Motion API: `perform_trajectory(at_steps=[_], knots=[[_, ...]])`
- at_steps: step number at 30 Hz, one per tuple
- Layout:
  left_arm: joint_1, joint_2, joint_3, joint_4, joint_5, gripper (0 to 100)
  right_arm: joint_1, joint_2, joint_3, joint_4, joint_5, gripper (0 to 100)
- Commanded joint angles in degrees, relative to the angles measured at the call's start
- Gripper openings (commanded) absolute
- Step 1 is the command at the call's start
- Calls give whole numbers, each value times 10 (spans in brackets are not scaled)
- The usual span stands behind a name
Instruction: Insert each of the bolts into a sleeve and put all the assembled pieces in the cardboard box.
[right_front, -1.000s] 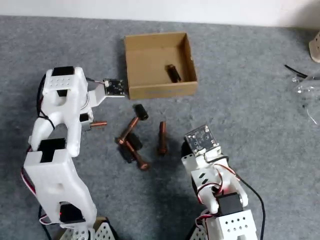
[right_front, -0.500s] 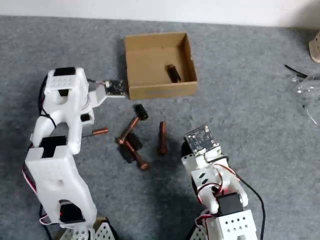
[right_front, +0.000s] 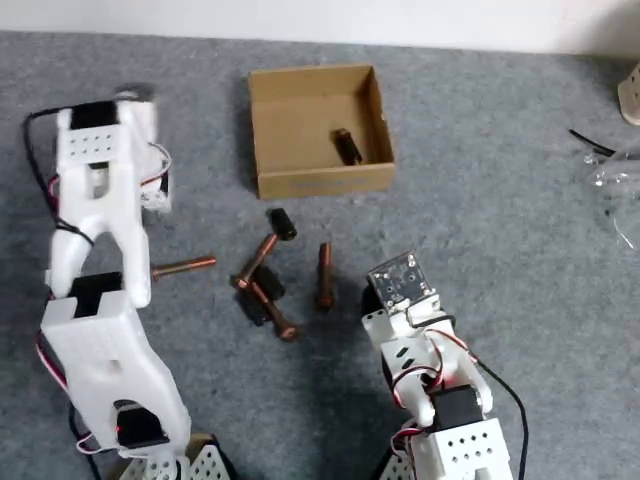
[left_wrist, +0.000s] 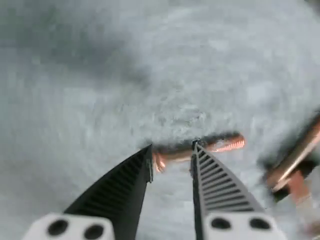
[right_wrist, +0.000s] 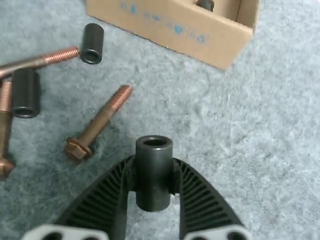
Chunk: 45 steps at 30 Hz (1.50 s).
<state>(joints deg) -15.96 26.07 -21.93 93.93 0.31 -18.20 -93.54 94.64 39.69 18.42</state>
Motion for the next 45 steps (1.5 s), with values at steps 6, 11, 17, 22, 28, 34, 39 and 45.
perform_trajectory(at_steps=[6, 11, 17, 22, 28, 34, 39, 45], knots=[[45, 24, 65, 34, 484, 126, 7, -7, -7, -25, -3, 5], [44, 28, 68, 37, 556, 130, 7, -7, -7, -25, -3, 5], [47, 43, 68, 37, 623, 130, 7, -7, -7, -25, -3, 5], [47, 70, 69, 18, 629, 130, 7, -7, -7, -25, -3, 5], [46, 95, 68, -5, 631, 130, 7, -7, -7, -25, -3, 5], [47, 120, 70, -44, 664, 130, 7, -7, -7, -25, -3, 5], [48, 124, 73, -44, 705, 130, 7, -7, -7, -25, -3, 5], [48, 124, 73, -48, 716, 130, 7, -7, -7, -25, -3, 5]])
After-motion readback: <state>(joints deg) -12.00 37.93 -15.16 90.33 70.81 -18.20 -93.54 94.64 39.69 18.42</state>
